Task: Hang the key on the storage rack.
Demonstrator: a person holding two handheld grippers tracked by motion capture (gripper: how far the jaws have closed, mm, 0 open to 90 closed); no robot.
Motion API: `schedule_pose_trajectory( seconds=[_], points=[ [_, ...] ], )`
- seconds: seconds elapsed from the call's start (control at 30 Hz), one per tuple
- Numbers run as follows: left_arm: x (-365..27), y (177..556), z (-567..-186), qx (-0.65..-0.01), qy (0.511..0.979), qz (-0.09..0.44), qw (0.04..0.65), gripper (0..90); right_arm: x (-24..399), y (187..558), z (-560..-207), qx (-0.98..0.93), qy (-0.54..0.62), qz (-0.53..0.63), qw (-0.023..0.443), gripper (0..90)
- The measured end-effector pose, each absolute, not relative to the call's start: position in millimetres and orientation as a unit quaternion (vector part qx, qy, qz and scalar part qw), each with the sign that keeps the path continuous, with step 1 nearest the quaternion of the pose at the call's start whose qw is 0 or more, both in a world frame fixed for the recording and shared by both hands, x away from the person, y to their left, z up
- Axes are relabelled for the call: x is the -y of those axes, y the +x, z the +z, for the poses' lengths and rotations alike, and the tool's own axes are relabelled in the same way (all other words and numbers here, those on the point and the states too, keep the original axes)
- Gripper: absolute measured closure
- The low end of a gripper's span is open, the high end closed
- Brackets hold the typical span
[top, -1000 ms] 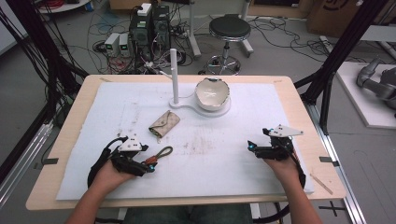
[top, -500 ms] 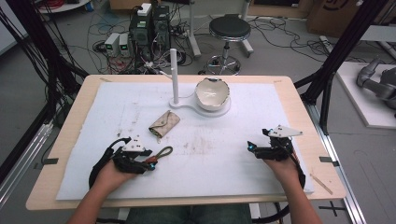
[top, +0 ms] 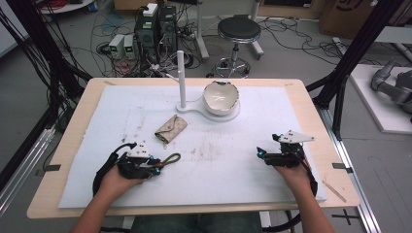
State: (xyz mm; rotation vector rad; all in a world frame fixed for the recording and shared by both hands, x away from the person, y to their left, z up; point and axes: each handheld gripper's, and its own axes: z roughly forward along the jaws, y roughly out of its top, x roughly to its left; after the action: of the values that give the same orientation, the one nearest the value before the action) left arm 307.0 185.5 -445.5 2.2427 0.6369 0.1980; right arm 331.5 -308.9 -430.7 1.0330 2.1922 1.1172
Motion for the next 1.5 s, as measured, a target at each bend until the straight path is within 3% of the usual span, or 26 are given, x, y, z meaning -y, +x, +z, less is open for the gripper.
schedule_pose_trajectory(
  seconds=[0.13,0.6,1.03,1.5],
  points=[
    [-186.2,307.0,-443.0,-0.256,0.876,0.075,0.401,69.3,307.8,331.2,-430.9,-0.801,0.372,0.406,0.234,17.9],
    [-191.4,304.6,-393.6,-0.254,0.834,0.159,0.464,69.6,302.1,329.8,-430.1,-0.802,0.367,0.41,0.232,17.9],
    [-189.1,335.3,-338.9,-0.261,0.802,0.193,0.502,69.4,299.6,329.6,-429.4,-0.801,0.371,0.408,0.234,17.9],
    [-176.8,369.9,-294.6,-0.267,0.788,0.241,0.5,69.5,296.2,329.9,-431.5,-0.804,0.367,0.408,0.227,17.9]
  ],
)
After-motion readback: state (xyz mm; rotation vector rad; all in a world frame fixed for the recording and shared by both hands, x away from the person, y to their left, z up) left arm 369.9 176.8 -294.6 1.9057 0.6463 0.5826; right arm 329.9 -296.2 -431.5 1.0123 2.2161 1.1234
